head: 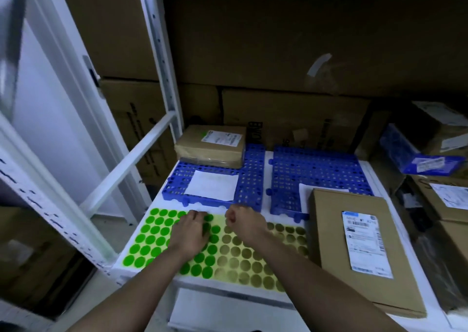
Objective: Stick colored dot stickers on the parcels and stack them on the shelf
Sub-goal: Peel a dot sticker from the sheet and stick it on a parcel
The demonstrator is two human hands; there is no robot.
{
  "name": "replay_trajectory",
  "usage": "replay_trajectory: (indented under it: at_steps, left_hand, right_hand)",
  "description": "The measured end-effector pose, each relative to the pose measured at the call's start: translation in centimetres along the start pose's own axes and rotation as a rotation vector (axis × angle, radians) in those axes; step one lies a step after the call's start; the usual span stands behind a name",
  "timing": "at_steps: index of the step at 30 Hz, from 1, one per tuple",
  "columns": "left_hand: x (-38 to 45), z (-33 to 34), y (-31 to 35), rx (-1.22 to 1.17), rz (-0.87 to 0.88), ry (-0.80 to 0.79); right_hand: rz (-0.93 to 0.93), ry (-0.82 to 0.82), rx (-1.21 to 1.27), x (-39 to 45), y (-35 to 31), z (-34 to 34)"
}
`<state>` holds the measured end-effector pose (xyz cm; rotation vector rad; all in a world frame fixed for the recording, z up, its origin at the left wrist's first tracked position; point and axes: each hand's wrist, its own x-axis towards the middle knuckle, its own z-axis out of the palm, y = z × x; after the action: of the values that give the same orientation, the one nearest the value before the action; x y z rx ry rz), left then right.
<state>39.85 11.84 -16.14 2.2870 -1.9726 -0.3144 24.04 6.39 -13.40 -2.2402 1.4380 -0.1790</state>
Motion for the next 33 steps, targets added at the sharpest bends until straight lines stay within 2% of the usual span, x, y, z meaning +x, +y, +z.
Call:
replay_trajectory:
  at_steps: [8, 13, 20, 23, 29, 33]
  left_hand:
    - [2.0, -0.7, -2.4, 0.022, 0.143, -0.085]
    - [3.1, -1.1, -3.0, 0.068, 0.189, -0.163]
    - [3.2, -0.8, -3.4, 0.085, 0.241, -0.157]
    - [3.0, -0.4, -3.7, 0.041, 0.254, -0.145]
    - [2.8, -0.2, -4.1, -0.054, 0.271, -0.14]
    - [2.6, -0.3, -4.3, -0.108, 0.258, -0.134]
  right_hand:
    - [0.21, -0.186, -0.074, 3.1, -2.4, 3.0]
    - [0.311, -0.193, -0.07, 4.0, -3.3, 3.6]
    - [0.404, -0.182, -0.006, 4.6, -3.6, 3.7]
    - [0.364, -0.138, 0.059, 4.1, -3.4, 3.8]
    - [0.242, -0.003, 0.34, 2.8, -2.7, 4.4]
    - [0.118, 0.113, 0.4, 2.0, -2.5, 4.7]
